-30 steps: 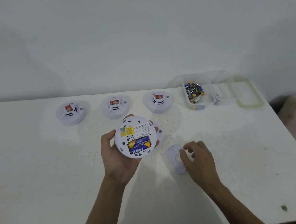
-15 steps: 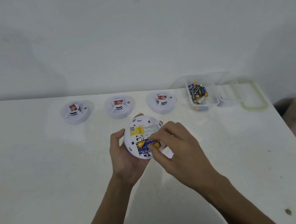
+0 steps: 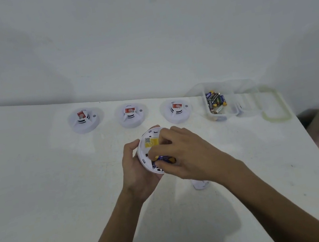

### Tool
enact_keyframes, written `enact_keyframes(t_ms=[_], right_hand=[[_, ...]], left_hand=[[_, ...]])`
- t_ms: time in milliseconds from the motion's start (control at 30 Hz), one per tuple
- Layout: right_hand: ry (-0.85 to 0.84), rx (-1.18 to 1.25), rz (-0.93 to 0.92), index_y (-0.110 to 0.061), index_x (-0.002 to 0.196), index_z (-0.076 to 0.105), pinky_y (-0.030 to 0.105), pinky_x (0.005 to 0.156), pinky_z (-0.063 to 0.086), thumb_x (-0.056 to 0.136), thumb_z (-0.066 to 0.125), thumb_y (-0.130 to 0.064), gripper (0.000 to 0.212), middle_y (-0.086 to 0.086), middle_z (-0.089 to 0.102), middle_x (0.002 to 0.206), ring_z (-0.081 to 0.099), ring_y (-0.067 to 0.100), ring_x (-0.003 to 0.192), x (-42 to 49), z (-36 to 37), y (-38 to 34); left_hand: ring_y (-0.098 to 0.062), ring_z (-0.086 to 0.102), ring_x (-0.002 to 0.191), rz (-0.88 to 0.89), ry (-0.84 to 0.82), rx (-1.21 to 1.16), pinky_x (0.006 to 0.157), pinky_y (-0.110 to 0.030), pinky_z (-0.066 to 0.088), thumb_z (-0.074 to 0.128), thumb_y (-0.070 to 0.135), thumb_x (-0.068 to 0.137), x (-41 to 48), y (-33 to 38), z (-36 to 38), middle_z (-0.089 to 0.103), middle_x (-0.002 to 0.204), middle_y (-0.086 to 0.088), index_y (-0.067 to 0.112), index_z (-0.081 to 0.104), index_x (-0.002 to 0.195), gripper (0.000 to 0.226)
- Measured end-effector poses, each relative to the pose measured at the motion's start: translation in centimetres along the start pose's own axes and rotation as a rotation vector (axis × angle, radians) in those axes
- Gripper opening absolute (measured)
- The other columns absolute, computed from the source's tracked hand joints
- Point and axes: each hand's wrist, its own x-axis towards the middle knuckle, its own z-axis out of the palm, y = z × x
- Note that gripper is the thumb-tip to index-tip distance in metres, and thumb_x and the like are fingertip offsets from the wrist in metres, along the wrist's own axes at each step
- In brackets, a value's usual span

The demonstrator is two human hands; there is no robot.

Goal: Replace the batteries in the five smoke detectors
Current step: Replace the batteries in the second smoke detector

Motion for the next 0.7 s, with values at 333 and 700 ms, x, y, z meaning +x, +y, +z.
enact_keyframes(t_ms=[333, 700], right_hand=[[-0.123, -0.054, -0.086, -0.027, 0.098, 0.060, 0.032, 0.056, 0.038, 0.090, 0.054, -0.032, 0.011, 0.000, 0.045, 0.087, 0.038, 0.016, 0.069, 1.3, -1.1, 0.5], [-0.161, 0.020, -0.103, -0.030, 0.089, 0.045, 0.030, 0.052, 0.034, 0.083, 0.056, -0.028, 0.013, -0.003, 0.041, 0.083, 0.035, 0.016, 0.067, 1.6, -1.2, 0.2]], left_hand=[[-0.020, 0.071, 0.085, -0.009, 0.069, 0.043, 0.072, -0.034, 0.058, 0.032, 0.046, 0.083, 0.3, 0.3, -0.1, 0.073, 0.100, -0.005, 0.023, 0.077, 0.097, 0.052], [-0.023, 0.066, 0.099, -0.028, 0.117, 0.122, 0.080, -0.036, 0.055, 0.027, 0.045, 0.091, 0.6, 0.2, -0.9, 0.066, 0.116, -0.008, 0.018, 0.060, 0.123, 0.054]])
